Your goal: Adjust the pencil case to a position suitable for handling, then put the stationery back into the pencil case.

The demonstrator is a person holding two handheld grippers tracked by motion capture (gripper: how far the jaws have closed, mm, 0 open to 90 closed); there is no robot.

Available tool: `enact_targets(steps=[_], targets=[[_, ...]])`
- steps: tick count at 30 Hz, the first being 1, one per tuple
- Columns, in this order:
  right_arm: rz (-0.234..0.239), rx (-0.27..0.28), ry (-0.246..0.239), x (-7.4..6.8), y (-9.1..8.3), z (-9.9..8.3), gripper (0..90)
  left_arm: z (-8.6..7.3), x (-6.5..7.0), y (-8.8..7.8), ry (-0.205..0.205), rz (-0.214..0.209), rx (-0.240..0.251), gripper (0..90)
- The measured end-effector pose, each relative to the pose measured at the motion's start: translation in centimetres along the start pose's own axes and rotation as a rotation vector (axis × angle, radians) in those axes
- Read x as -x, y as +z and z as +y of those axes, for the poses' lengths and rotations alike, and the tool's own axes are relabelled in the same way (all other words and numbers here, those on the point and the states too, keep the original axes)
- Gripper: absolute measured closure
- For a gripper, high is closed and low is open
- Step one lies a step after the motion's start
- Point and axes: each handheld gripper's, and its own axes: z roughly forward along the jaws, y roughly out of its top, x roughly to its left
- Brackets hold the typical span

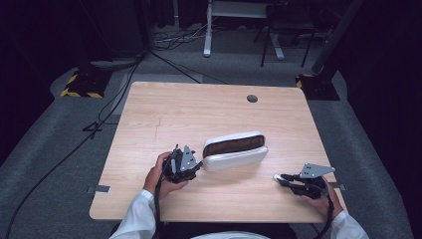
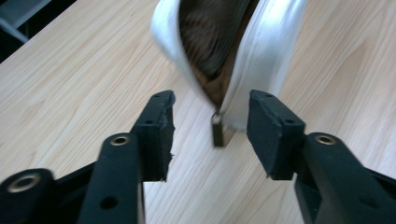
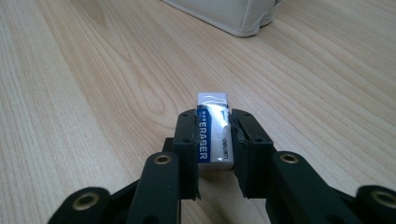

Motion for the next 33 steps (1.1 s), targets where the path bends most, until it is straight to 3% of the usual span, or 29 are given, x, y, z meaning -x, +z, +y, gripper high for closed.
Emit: enact_targets(steps=[6,8,10,16,18,24,33], targets=[[0.0,0.0,0.0,0.0,0.0,0.0,73.7,-2.9,-0.9,-0.8,-0.066,-0.002,-0.075,39.7],[0.002,0.0,-0.001,0.0,0.0,0.0,73.7,-4.0,-1.1,-0.6,-0.09,0.008,-0.12,30.9],[0.005,-0.001,0.003,0.0,0.0,0.0,73.8,-4.9,-1.5,-0.5,-0.13,-0.012,-0.156,26.5],[0.018,-0.005,-0.004,0.1,0.0,0.1,73.8,-7.4,-2.9,-0.7,-0.255,-0.082,-0.148,17.6],[0.017,-0.004,-0.004,0.1,0.0,0.1,73.8,-7.9,-3.0,-0.6,-0.265,-0.074,-0.164,17.1],[-0.002,0.028,0.007,0.2,-0.4,0.0,73.8,-8.8,-3.3,-0.6,-0.306,-0.093,-0.114,16.3],[0.005,0.067,0.029,0.7,-1.1,0.0,73.8,-8.8,-3.3,-0.6,-0.308,-0.085,-0.115,15.9]])
